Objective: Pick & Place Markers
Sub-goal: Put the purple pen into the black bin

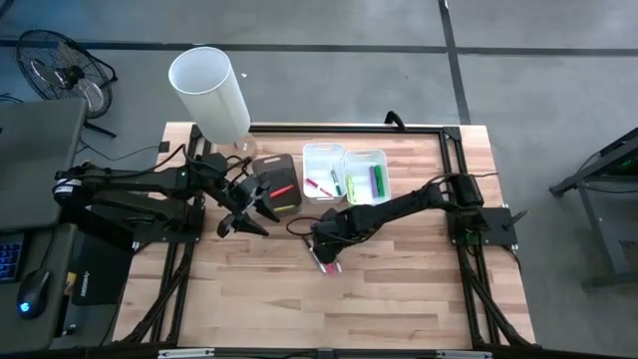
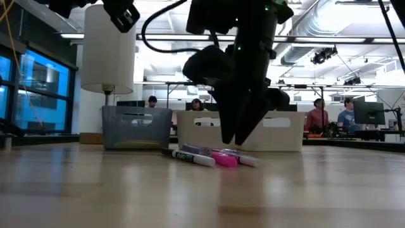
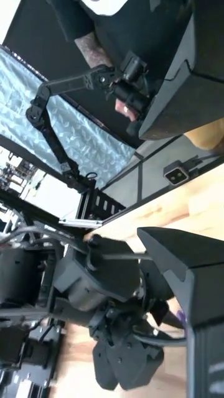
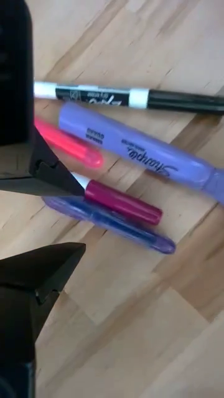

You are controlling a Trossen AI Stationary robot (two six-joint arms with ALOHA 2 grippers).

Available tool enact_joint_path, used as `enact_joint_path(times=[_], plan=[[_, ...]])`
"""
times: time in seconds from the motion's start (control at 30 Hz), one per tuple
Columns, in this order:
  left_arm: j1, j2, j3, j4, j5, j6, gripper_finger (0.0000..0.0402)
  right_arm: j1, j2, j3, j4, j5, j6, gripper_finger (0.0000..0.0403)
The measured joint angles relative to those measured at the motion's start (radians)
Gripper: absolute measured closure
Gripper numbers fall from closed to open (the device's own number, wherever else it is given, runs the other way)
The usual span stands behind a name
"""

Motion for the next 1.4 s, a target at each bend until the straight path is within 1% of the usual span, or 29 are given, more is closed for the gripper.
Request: enact_joint_path(times=[0.13, 0.4, 0.57, 0.77, 0.93, 1.1, 1.2, 1.3, 1.4], plan=[[0.0, 0.0, 0.0, 0.0, 0.004, 0.0, 0.0163, 0.0, 0.022, 0.0, -0.009, 0.004, 0.002, 0.0284], [0.0, 0.0, 0.0, 0.0, 0.006, -0.001, 0.0163, -0.002, 0.025, -0.001, -0.021, 0.033, 0.009, 0.0284], [0.0, 0.0, 0.0, 0.0, 0.006, -0.001, 0.0163, -0.002, 0.025, -0.001, -0.027, 0.004, -0.039, 0.0284], [0.0, 0.0, 0.0, 0.0, 0.006, -0.002, 0.0163, 0.013, 0.025, -0.002, -0.094, -0.006, -0.068, 0.0284], [0.0, 0.0, 0.0, 0.001, 0.006, -0.004, 0.0163, 0.02, 0.032, -0.002, -0.093, 0.005, -0.072, 0.0284], [0.0, 0.0, 0.0, 0.001, 0.005, -0.011, 0.0163, 0.021, 0.05, 0.001, -0.078, -0.015, -0.099, 0.0284], [0.0, 0.0, 0.0, 0.001, 0.005, -0.026, 0.0163, 0.025, 0.051, 0.001, -0.078, -0.009, -0.103, 0.0284], [0.0, 0.0, 0.0, 0.001, 0.005, -0.027, 0.0163, 0.025, 0.051, 0.001, -0.077, -0.015, -0.106, 0.0292], [0.0, 0.0, 0.0, 0.001, 0.005, -0.027, 0.0163, 0.025, 0.051, 0.001, -0.078, -0.017, -0.106, 0.0312]])
